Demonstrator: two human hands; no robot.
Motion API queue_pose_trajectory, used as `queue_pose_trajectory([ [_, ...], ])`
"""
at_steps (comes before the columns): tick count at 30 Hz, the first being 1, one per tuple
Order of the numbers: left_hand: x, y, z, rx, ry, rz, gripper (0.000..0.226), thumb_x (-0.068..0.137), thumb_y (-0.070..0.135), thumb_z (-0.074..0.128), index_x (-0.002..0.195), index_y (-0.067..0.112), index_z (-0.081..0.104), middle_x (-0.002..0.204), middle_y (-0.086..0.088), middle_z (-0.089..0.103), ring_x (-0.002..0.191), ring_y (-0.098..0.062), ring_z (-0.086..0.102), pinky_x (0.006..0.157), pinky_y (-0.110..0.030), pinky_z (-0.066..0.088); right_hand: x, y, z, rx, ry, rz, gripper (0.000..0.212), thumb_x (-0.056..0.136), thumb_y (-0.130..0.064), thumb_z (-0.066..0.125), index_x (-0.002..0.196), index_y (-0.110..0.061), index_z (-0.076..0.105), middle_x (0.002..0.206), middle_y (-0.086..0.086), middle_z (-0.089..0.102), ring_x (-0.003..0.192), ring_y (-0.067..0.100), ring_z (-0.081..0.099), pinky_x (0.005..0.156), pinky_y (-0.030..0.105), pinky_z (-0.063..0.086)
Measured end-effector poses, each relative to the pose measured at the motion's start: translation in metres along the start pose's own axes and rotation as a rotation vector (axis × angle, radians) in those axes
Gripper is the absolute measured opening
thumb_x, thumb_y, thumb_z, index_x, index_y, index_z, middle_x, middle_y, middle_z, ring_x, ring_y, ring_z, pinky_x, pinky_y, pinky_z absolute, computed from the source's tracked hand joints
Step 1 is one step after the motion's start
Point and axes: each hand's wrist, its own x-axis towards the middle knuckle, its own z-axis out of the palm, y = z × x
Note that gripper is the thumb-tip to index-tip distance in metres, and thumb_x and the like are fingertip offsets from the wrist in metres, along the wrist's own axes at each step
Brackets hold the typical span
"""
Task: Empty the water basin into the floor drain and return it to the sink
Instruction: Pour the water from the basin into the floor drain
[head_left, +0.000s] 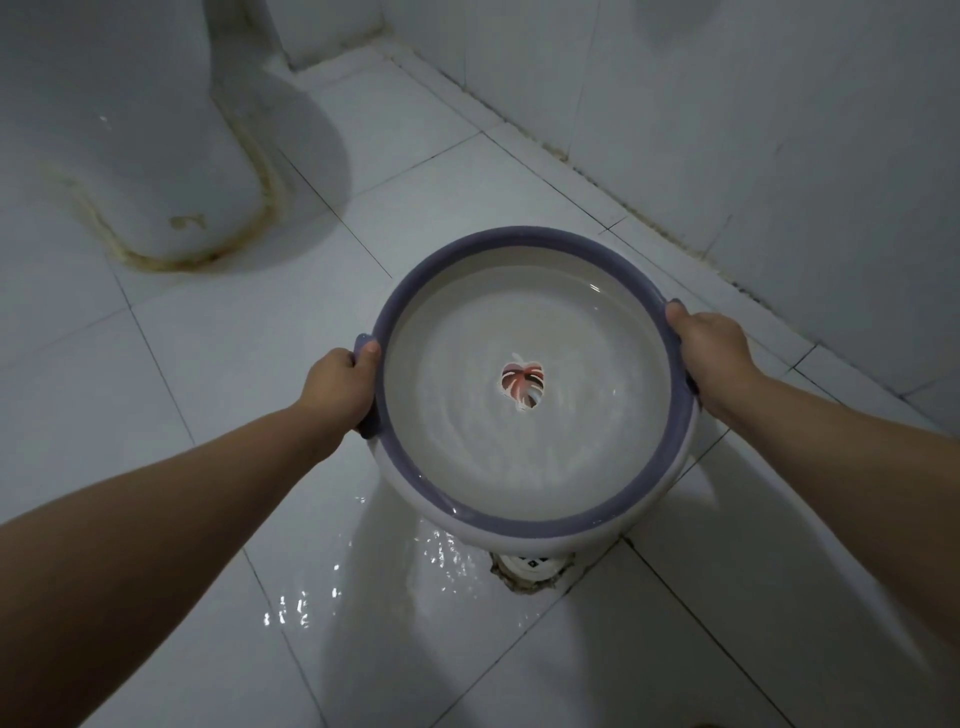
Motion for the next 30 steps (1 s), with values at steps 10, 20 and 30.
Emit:
queue_pose_trajectory([
  [10,0.0001,-0.0002,0.0003,-0.001,-0.001,-0.004,0.054,0.097,0.042,0.028,0.110,-0.005,0.053,0.093,-0.016,0.054,0.082,-0.030,0.052,0.071,-0.037,0.042,0.0000,-0.0006,-0.0006,-0.018,0.005,-0.007,0.040,0.088,-0.042,0.049,0.076,-0.005,0.056,0.070,0.013,0.055,0.058,0.024,0.051,0.054,0.030,0.038],
  [20,0.0009,-0.0008,-0.0014,0.008,0.001,-0.006,0.056,0.097,0.042,0.027,0.110,-0.007,0.053,0.091,-0.017,0.053,0.080,-0.029,0.051,0.069,-0.038,0.041,0.0003,-0.0018,0.0010,-0.053,0.000,-0.020,0.040,0.089,-0.043,0.047,0.075,-0.007,0.055,0.063,0.009,0.051,0.054,0.022,0.048,0.049,0.028,0.035],
  [30,0.0013,-0.0018,-0.0031,0.003,0.007,0.004,0.056,0.097,0.042,0.028,0.106,-0.006,0.054,0.088,-0.018,0.055,0.079,-0.031,0.053,0.068,-0.037,0.042,0.0005,-0.0035,0.0010,-0.065,0.003,-0.022,0.042,0.089,-0.044,0.046,0.070,-0.007,0.050,0.060,0.007,0.049,0.051,0.020,0.046,0.047,0.028,0.033],
])
